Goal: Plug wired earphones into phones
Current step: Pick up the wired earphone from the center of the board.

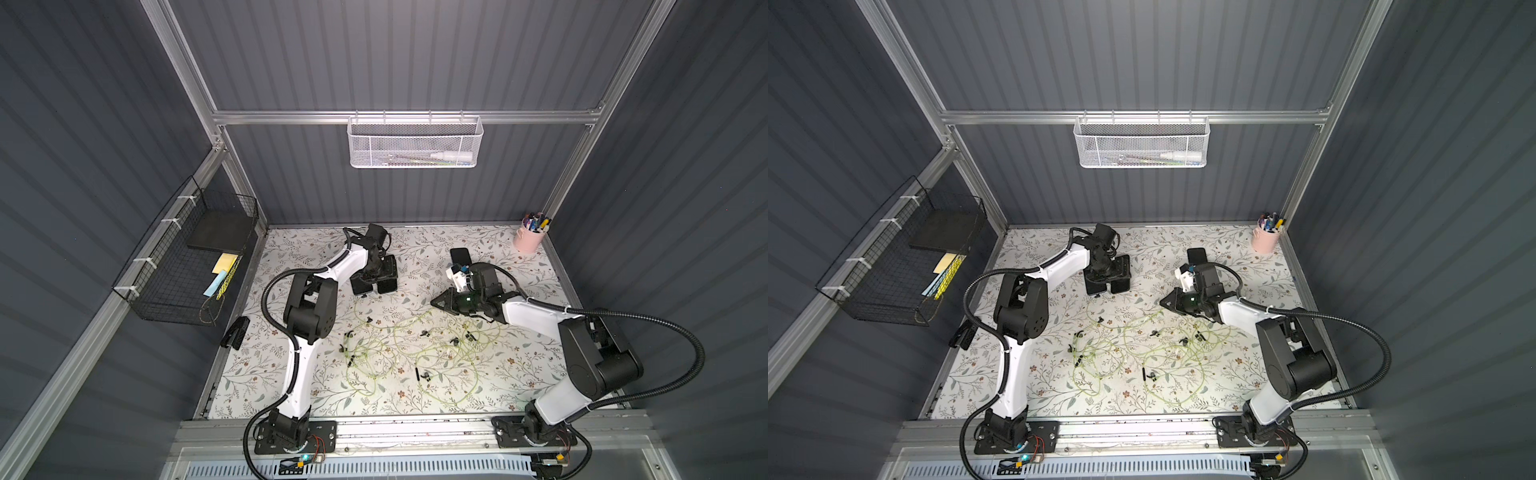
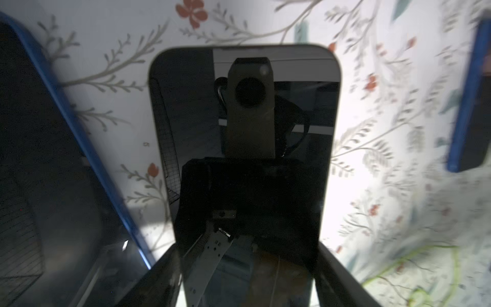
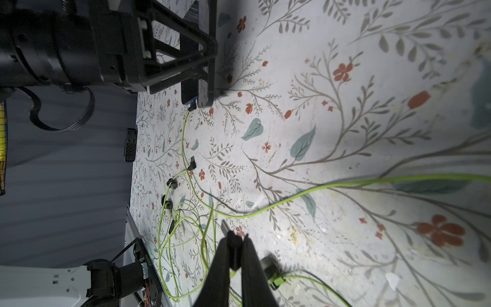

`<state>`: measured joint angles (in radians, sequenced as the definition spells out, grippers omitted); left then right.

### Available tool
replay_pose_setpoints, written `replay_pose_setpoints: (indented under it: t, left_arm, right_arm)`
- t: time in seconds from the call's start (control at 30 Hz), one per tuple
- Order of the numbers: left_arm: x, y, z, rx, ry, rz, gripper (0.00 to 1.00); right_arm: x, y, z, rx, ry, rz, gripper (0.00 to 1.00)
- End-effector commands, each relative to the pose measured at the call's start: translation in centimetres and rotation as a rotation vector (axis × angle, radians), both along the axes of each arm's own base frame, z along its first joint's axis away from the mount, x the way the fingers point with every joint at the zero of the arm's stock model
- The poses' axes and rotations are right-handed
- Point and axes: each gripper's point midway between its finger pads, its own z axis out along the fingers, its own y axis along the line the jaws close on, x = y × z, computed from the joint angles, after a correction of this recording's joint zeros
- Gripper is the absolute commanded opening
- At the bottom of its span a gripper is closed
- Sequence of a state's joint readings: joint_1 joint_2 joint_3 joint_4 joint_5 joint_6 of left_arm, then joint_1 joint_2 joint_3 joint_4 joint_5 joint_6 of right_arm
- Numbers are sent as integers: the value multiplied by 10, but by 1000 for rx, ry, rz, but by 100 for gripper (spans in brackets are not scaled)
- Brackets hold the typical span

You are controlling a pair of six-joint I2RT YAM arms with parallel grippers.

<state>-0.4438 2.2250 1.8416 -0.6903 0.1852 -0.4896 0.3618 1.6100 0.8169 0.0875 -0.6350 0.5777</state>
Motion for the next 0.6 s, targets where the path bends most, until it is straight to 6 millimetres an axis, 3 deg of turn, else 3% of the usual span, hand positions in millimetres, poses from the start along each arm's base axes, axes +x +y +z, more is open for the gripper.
replay_pose_setpoints:
  t: [0.0,0.17,0.27,0.43,0.57]
  left_arm:
    - [13,-17,47,-151,-82,34,36]
    - [9,-22,46,-227,-42,69,34]
    - [5,-34,65,-418,2,127,31]
    - [-4,-30,88,-620,76,338,16]
    - [-18,-19,87,-758,174,540,0]
  right_arm:
    - [-4,4,10,27,-19,19,11]
    - [-6,8,8,-20,-24,32,10]
    - [-4,20,21,60,-77,46,10]
    - [2,29,38,78,-161,39,7]
    - [2,40,47,26,-247,56,4]
